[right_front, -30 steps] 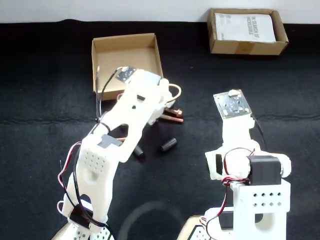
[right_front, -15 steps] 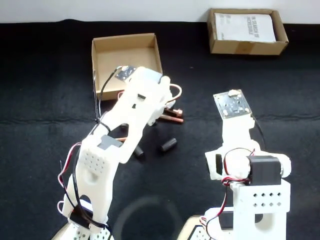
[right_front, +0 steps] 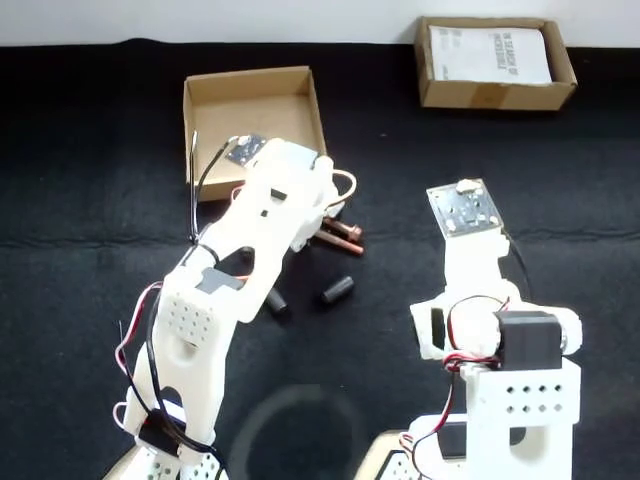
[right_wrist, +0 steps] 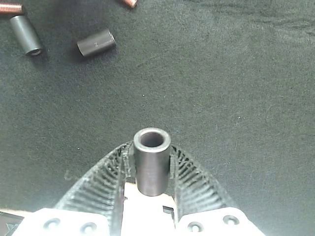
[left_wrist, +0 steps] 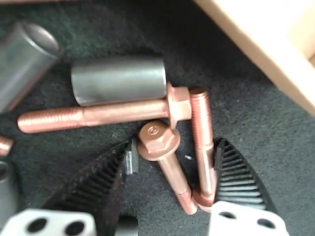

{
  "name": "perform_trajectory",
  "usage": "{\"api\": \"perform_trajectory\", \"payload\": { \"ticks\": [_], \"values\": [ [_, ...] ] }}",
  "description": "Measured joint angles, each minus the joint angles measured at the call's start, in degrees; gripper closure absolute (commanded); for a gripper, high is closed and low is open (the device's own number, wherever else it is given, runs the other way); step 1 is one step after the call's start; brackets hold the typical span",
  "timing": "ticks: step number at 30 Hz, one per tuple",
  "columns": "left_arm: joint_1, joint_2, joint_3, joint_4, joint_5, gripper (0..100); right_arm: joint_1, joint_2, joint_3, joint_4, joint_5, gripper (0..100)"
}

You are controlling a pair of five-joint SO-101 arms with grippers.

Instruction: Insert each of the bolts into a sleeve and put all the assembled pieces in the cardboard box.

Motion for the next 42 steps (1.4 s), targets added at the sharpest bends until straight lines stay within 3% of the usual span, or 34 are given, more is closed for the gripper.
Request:
{"api": "perform_trajectory", "payload": {
  "ticks": [15, 35, 37, 41, 42],
  "values": [
    [0.88, 0.79, -14.24, 16.88, 0.00, 74, 0.00, 0.00, 0.00, 0.00, 0.00, 99.1],
    [0.26, 6.68, -10.73, 13.45, 0.00, 74, 0.00, 0.00, 0.00, 0.00, 0.00, 99.1],
    [0.44, 7.30, -10.73, 12.75, 0.00, 77, 0.00, 0.00, 0.00, 0.00, 0.00, 99.1],
    [0.44, 8.00, -12.22, 12.13, 0.00, 99, 0.00, 0.00, 0.00, 0.00, 0.00, 99.1],
    [0.53, 8.00, -12.31, 11.96, 0.00, 99, 0.00, 0.00, 0.00, 0.00, 0.00, 99.1]
  ]
}}
